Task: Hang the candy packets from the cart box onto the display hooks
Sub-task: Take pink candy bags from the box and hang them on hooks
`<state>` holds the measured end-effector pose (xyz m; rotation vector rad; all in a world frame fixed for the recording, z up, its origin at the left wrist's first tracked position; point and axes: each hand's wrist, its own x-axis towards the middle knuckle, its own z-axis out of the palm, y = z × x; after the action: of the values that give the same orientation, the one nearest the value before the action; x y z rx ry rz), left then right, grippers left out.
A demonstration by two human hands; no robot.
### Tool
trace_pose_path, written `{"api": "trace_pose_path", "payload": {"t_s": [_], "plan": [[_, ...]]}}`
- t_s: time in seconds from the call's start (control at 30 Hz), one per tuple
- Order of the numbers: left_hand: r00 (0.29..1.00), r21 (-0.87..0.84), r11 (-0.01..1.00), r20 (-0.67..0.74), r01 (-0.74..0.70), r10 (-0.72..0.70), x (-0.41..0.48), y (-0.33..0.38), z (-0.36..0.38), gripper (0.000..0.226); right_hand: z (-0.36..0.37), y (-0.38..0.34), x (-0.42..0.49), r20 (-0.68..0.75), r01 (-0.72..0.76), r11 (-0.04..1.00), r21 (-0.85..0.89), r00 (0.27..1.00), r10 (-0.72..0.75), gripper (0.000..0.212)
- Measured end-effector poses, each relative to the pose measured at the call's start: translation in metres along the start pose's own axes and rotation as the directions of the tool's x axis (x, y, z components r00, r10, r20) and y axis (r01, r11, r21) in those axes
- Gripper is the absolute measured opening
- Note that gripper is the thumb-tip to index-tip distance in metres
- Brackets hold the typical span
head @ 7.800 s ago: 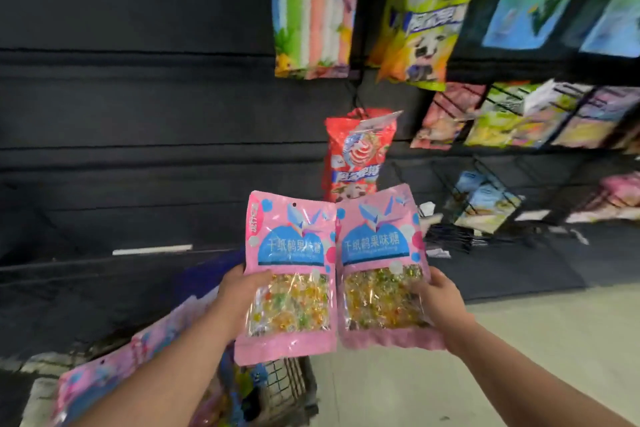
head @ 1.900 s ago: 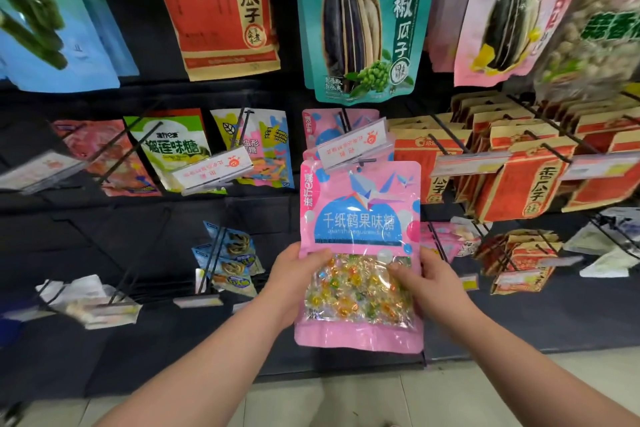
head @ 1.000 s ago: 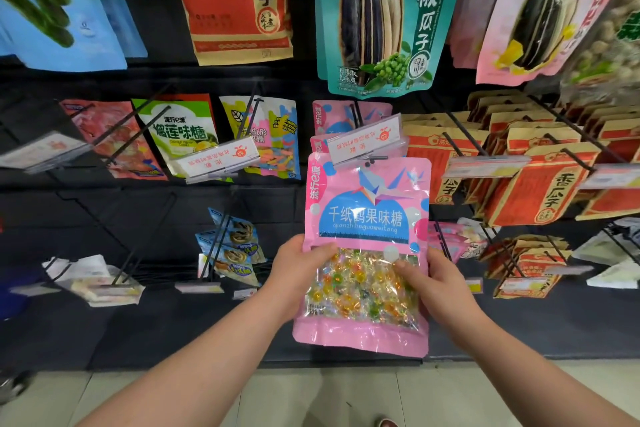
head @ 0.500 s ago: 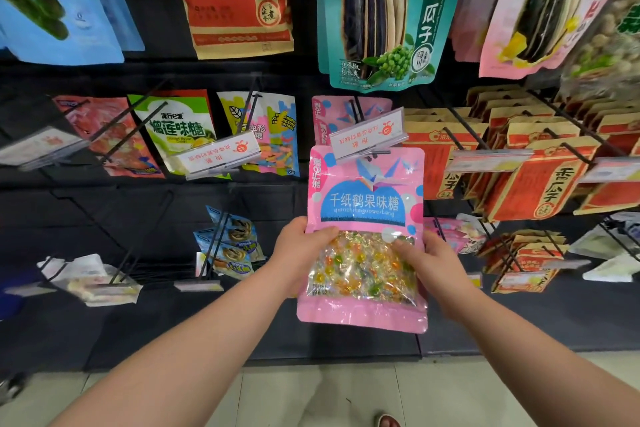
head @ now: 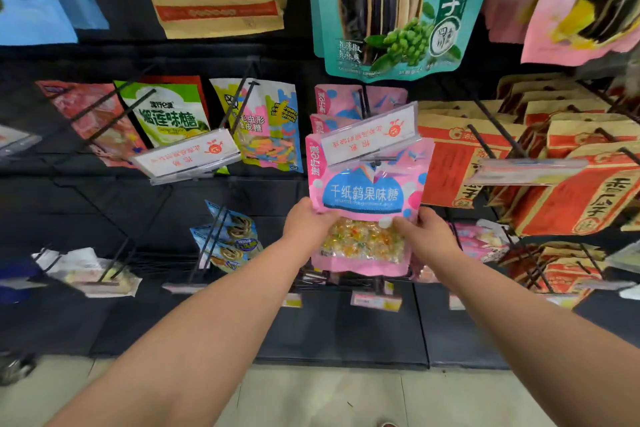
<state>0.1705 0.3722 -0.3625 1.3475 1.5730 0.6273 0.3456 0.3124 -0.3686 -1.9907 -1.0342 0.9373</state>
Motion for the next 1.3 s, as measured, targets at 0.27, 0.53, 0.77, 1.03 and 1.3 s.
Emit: {"api": "trace_pose_path", "payload": {"t_s": [0.27,0.53,0.77,1.03,1.3], "plan": [[0.999,0.094,0.996,-0.03,-0.013,0.016,0.027,0.011,0.006,0.033,0.002,-0.011,0.037,0.019,-0.009,0.994,-0.107,1.0,0.011,0.022],[0.999,0.382,0.924,-0.03,-0.029,0.044,0.022,0.007,-0.003,0.063,-0.007,-0.014,0.017,0.027,0.091,0.937,-0.336,0.996,-0.087,0.037],[0.943,0.853,0.42,0.223,-0.311,0.245,-0.024,0.002,-0.032,0.083,-0.016,-0.034,-0.045,0.203,0.31,0.451,-0.837,0.941,-0.27,0.061],[0.892,0.868,0.26,0.349,-0.424,0.288,-0.077,-0.006,-0.084,0.083,0.002,-0.057,-0.117,0.208,0.293,0.369,-0.882,0.945,-0.253,0.06],[0.934,0.894,0.302,0.264,-0.33,0.24,-0.121,-0.037,-0.145,0.083,0.048,-0.084,-0.161,0.307,0.388,0.289,-0.875,0.907,-0.286,0.066]]}}
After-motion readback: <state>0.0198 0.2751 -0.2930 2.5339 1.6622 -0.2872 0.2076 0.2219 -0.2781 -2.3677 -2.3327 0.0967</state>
